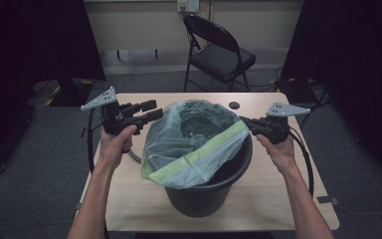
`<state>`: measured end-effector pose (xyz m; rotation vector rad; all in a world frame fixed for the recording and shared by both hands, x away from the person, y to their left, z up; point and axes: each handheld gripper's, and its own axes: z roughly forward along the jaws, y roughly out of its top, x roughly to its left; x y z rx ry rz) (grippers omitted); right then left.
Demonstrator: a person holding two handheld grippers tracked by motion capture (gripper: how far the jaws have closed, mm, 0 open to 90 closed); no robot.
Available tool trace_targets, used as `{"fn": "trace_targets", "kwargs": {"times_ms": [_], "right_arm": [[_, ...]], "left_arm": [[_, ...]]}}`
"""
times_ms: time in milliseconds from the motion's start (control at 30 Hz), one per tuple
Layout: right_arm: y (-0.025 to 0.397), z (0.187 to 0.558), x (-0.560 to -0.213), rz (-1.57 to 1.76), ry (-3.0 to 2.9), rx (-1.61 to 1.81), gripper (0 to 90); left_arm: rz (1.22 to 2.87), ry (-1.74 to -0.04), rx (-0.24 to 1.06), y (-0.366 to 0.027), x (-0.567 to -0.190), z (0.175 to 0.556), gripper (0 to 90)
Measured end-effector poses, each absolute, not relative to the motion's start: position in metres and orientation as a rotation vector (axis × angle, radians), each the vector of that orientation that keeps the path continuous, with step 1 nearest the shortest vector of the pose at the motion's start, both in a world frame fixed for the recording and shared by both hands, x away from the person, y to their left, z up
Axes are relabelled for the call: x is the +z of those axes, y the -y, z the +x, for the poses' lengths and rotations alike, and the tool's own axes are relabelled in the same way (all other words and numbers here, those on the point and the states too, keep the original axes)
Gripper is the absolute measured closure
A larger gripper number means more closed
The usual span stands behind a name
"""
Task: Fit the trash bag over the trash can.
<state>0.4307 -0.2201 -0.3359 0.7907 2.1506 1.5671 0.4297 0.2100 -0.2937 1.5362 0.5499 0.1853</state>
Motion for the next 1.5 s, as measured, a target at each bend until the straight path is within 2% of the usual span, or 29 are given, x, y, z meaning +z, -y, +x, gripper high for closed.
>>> {"fn": "trace_targets", "kwargs": {"times_ms": [133, 167, 267, 333, 433, 667, 867, 967, 1067, 1200, 1233, 1300, 1433, 1500], "right_arm": [[0.21, 0.436, -0.346, 0.782, -2.197, 1.516, 90.0], [0.209, 0.436, -0.347, 0.781, -2.201, 1.523, 90.0], [0.213, 0.436, -0.343, 0.789, -2.154, 1.549, 90.0], [0.219, 0.435, -0.334, 0.8, -2.1, 1.592, 78.5], [0.225, 0.432, -0.323, 0.815, -2.043, 1.618, 68.2], [0.229, 0.42, -0.297, 0.81, -1.955, 1.691, 55.1], [0.218, 0.411, -0.287, 0.773, -1.978, 1.727, 51.4], [0.211, 0.412, -0.286, 0.746, -2.003, 1.739, 50.7], [0.208, 0.413, -0.286, 0.693, -2.055, 1.775, 48.8], [0.207, 0.413, -0.291, 0.69, -2.095, 1.748, 49.1], [0.207, 0.413, -0.291, 0.691, -2.102, 1.751, 49.7], [0.207, 0.414, -0.293, 0.687, -2.111, 1.746, 50.1], [0.206, 0.413, -0.296, 0.682, -2.137, 1.738, 55.6], [0.206, 0.414, -0.296, 0.687, -2.125, 1.743, 62.1]], "left_arm": [[1.596, -0.543, 0.15, -0.195, -0.295, 0.442, 47.3], [1.61, -0.546, 0.149, -0.193, -0.296, 0.443, 50.2], [1.61, -0.548, 0.171, -0.194, -0.301, 0.441, 73.6], [1.604, -0.548, 0.183, -0.198, -0.302, 0.439, 80.1], [1.597, -0.55, 0.181, -0.208, -0.3, 0.434, 89.3], [1.604, -0.546, 0.229, -0.224, -0.3, 0.403, 89.5], [1.622, -0.53, 0.243, -0.238, -0.297, 0.386, 83.8], [1.569, -0.543, 0.26, -0.241, -0.294, 0.389, 75.6], [1.533, -0.562, 0.27, -0.236, -0.29, 0.402, 73.5], [1.544, -0.574, 0.218, -0.222, -0.295, 0.427, 68.2], [1.551, -0.574, 0.206, -0.218, -0.297, 0.431, 70.4], [1.578, -0.552, 0.226, -0.212, -0.302, 0.432, 90.0], [1.566, -0.567, 0.219, -0.215, -0.308, 0.428, 90.0], [1.58, -0.561, 0.224, -0.219, -0.309, 0.422, 90.0]]}}
